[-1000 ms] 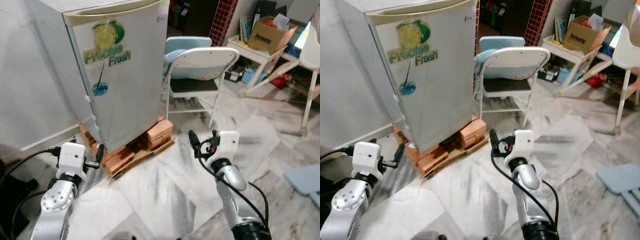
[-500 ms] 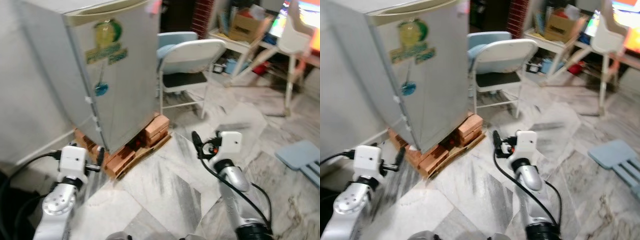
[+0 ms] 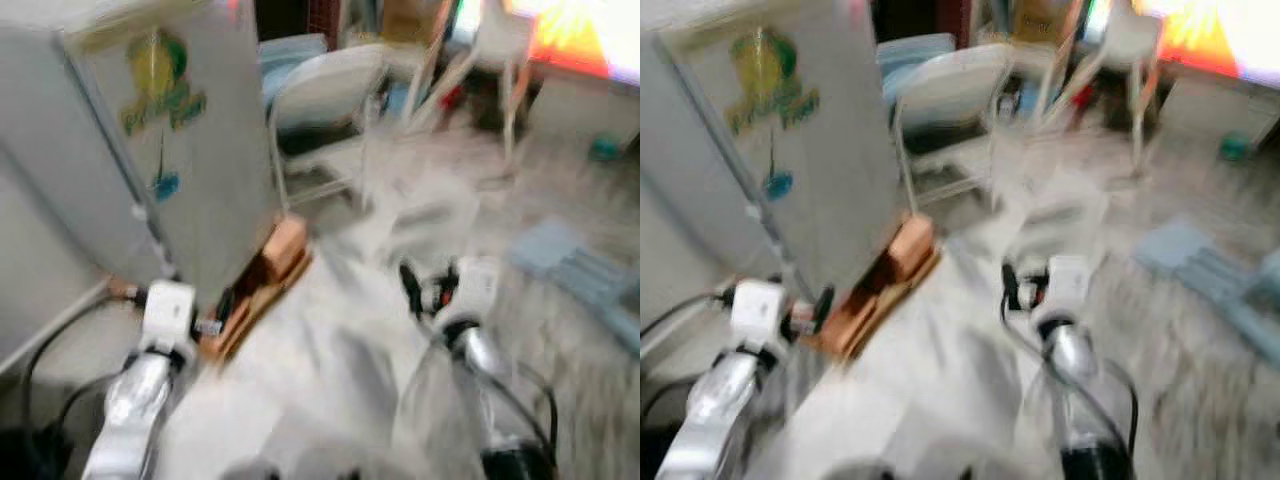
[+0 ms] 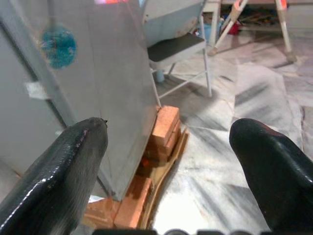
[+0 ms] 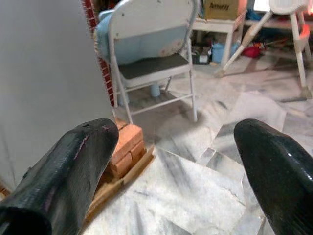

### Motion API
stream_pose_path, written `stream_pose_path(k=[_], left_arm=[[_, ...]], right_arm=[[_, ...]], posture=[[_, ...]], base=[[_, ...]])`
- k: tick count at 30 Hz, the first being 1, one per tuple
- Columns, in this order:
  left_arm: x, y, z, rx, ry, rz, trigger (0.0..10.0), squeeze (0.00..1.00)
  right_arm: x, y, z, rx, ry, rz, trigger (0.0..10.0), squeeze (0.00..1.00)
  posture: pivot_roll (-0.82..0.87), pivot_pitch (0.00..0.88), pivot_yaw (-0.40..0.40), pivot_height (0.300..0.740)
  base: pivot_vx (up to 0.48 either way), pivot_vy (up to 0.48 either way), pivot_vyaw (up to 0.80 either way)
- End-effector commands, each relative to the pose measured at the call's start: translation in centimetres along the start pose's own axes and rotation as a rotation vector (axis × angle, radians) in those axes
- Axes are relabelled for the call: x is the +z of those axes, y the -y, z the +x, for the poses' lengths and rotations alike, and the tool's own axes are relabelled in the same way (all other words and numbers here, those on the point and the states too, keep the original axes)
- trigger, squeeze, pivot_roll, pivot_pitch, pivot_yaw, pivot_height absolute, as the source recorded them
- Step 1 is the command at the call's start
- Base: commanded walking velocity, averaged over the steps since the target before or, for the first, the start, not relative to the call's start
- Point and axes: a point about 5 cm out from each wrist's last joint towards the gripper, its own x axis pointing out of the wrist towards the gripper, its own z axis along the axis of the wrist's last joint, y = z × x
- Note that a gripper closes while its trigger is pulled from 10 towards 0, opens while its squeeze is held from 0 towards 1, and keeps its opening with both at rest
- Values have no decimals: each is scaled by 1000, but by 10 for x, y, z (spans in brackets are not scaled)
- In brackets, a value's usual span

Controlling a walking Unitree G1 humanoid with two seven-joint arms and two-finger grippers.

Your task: Restocking fridge

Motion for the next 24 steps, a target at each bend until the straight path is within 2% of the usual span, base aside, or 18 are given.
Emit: stream_pose_path(k=[1, 12, 15, 24], left_arm=[[2, -6, -2, 9, 7, 12, 10000, 0], [5, -3, 0, -12, 23, 18, 10000, 0], [6, -2, 0, -18, 37, 22, 10000, 0], [6, 1, -1, -31, 43, -4, 10000, 0]], right_arm=[[5, -6, 3, 10, 17, 1, 10000, 0], [5, -6, 3, 4, 22, -2, 10000, 0], [6, -6, 4, 2, 24, -4, 10000, 0], [5, -4, 3, -7, 21, -11, 10000, 0]], posture=[[76, 0, -27, 740], [76, 0, -24, 740], [75, 0, -24, 740], [77, 0, -25, 740]], base=[[0, 465, -725], [0, 454, -607], [180, 409, -150], [0, 0, 0]])
